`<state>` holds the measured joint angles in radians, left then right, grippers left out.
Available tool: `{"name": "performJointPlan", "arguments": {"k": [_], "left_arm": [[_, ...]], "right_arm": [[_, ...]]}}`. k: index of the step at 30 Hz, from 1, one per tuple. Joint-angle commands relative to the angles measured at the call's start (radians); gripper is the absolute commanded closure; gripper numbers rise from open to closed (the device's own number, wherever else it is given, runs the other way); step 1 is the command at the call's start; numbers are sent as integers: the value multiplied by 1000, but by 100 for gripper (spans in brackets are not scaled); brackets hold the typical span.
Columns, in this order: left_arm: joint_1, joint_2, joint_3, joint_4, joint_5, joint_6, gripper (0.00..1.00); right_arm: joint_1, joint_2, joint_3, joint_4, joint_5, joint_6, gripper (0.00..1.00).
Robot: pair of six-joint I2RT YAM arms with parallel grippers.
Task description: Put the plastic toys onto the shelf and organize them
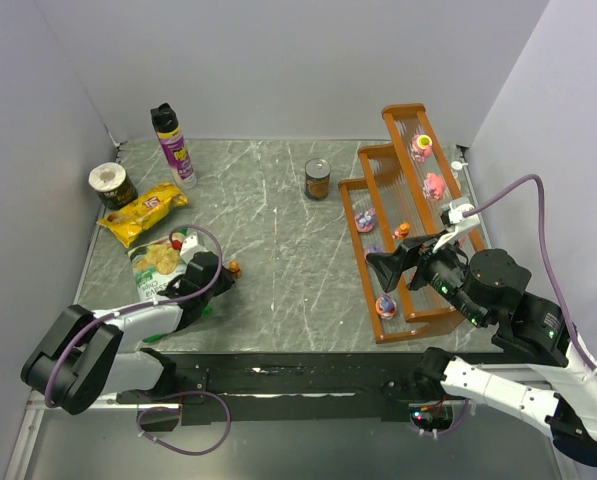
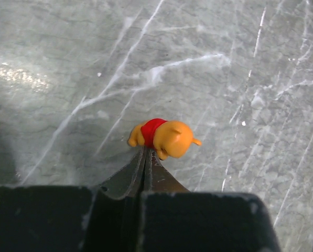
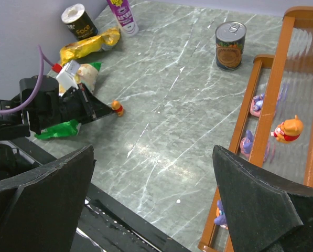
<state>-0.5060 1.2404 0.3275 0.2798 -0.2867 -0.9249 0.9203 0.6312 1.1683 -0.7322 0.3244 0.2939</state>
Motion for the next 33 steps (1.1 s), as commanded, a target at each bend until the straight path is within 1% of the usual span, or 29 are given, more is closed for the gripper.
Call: {"name": "performJointPlan", "arguments": {"k": [1,7,10,11,12,13,14,17,21,27,33], "left_arm": [[0,-10,-8,44,30,20,94],[0,-61,-39,19,84,31,87],[-5,-84,-56,13,115,40,81],[-14,-96,-58,15,122,47,69],[-20,-105,-61,4,116,54,62],[-28,-113,-61,-2,104,63,58],[-41,-128,-58,-7,84,70,51],[-57,-147,-48,-18,55,92,40],[-68,-133,-1,-30,-8,132,35],[-69,-38,97,-71,-98,190,35],[-72,60,165,-86,-134,238,35]], "right_arm": [[2,-4,-10,37,8,-4,0],[0,-4,-15,47,8,-6,0],[2,1,-15,51,5,-9,0],[2,2,-15,51,4,-9,0],[2,4,-16,53,2,-10,0],[-3,4,-16,54,1,-10,0],[0,5,-16,57,-2,-9,0],[0,7,-10,59,-15,-10,0],[2,1,-7,62,-18,-9,0],[2,-4,-4,47,-13,-6,0],[2,-11,2,42,-4,-10,0]]}}
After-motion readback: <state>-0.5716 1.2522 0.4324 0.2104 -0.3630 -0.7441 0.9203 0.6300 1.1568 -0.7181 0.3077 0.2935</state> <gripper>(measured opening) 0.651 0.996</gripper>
